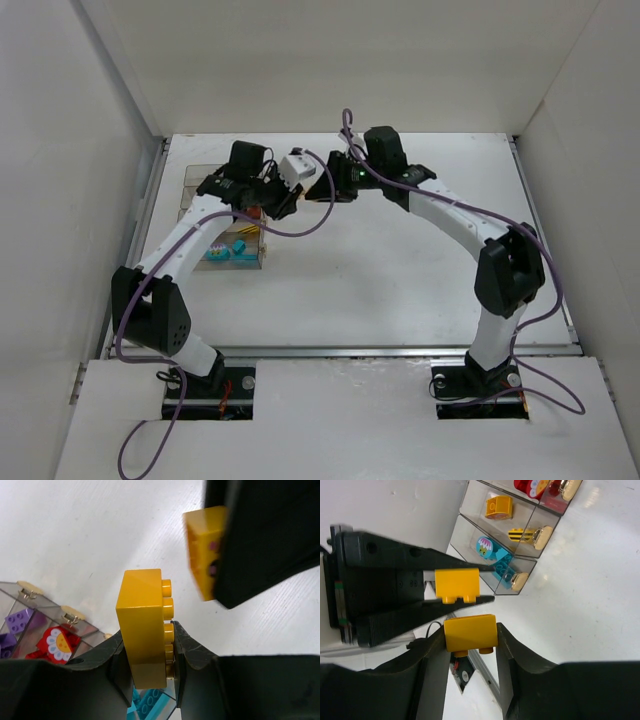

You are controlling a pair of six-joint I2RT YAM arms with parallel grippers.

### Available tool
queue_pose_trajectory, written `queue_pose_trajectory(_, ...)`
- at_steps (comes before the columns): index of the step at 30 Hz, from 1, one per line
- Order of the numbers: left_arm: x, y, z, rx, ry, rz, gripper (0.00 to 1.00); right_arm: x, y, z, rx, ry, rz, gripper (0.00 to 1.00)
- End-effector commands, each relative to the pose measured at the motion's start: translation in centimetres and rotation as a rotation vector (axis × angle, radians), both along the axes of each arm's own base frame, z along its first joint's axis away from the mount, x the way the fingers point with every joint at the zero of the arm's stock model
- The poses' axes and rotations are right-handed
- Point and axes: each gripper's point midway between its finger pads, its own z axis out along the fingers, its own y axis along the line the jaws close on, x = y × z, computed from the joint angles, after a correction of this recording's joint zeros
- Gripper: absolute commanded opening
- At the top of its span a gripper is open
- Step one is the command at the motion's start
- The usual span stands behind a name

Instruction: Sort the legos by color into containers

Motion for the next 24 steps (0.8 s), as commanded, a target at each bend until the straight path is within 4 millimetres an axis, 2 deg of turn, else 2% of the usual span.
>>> queue_pose_trajectory(1, 1.1, 1.5, 1.5, -0.044, -0.02, 0.109, 0.0, -0.5, -0.8, 2.6, 0.04, -0.077, 0.014, 0.0)
queue_pose_trajectory(5, 2.8, 4.8, 1.5, -0.042, -0.015, 0.218, 0.0, -0.7, -2.5, 2.0, 0.023, -0.073, -0.016, 0.0)
queue_pose_trajectory(8, 3.4, 9.4, 0.6, 0.011, -0.027, 0.325, 0.0, -0.6, -3.6, 0.5, -0.033, -0.062, -0.037, 0.0)
queue_pose_trajectory(9, 3.1, 10.8, -0.3, 0.034, -0.015, 0.349, 0.0, -0.5, -3.9, 0.0, -0.057, -0.061, -0.048, 0.0)
queue_pose_trajectory(10, 3.4, 13.4, -1.0, 0.06, -0.014, 0.398, 0.0, -0.4, -3.9, -0.4, -0.07, -0.056, -0.043, 0.0)
queue_pose_trajectory(11, 3.3, 14.8, -1.5, 0.076, -0.006, 0.43, 0.0, -0.4, -3.9, -1.3, -0.086, -0.043, -0.038, 0.0)
queue_pose_trajectory(12, 3.0, 16.3, -2.5, 0.091, 0.016, 0.469, 0.0, -0.6, -3.9, -1.2, -0.083, -0.049, -0.022, 0.0)
queue_pose_trajectory(13, 3.2, 18.4, -3.0, 0.099, 0.021, 0.514, 0.0, -0.6, -3.8, -1.7, -0.084, -0.036, -0.013, 0.0)
queue_pose_trajectory(16, 3.3, 21.2, -5.3, 0.127, 0.056, 0.566, 0.0, -0.3, -3.5, -2.4, -0.087, -0.021, -0.005, 0.0)
queue_pose_trajectory(17, 3.5, 22.8, -5.5, 0.134, 0.05, 0.596, 0.0, -0.3, -3.5, -2.4, -0.087, -0.02, -0.005, 0.0)
queue_pose_trajectory(20, 3.7, 25.7, -7.0, 0.153, 0.063, 0.653, 0.0, -0.1, -3.3, -2.1, -0.074, -0.029, -0.01, 0.0)
queue_pose_trajectory(22, 4.6, 26.6, -7.2, 0.157, 0.04, 0.672, 0.0, -0.1, -3.3, -2.1, -0.074, -0.029, -0.01, 0.0)
queue_pose_trajectory(24, 4.8, 27.3, -8.8, 0.17, 0.063, 0.688, 0.04, -0.1, -3.3, -2.1, -0.074, -0.029, -0.01, 0.0)
